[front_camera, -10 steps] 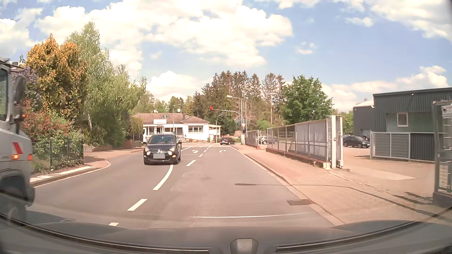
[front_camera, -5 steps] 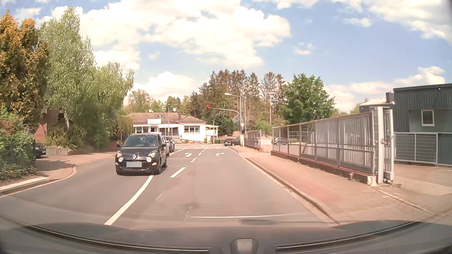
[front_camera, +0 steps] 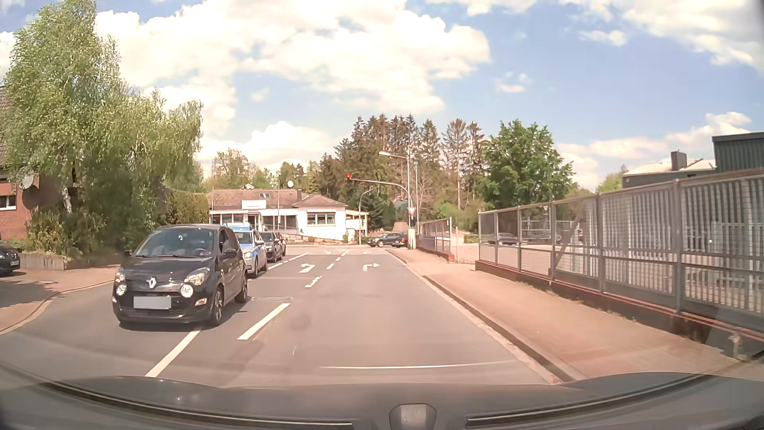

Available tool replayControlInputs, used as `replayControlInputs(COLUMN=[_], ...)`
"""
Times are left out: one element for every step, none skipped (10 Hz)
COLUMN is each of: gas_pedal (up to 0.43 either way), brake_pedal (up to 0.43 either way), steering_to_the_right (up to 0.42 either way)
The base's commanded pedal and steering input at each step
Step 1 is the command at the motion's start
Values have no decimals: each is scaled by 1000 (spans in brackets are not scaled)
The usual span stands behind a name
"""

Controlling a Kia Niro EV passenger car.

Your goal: Follow the waypoints while adhering to traffic rules and regulations

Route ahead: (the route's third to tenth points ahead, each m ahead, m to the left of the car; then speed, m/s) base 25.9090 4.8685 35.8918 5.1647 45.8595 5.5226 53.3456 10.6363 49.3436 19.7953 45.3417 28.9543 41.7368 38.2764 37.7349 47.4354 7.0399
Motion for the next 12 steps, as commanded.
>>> replayControlInputs(gas_pedal=[0, 0, 0, 0, 0, 0, 0, 0, 0, 0, 0, 0], brake_pedal=[0, 0, 0, 0, 0, 0, 0, 0, 0, 0, 0, 0], steering_to_the_right=[-18, -20, -22, -30, -38, -52, -66, -76, -77, -75, -73, -70])
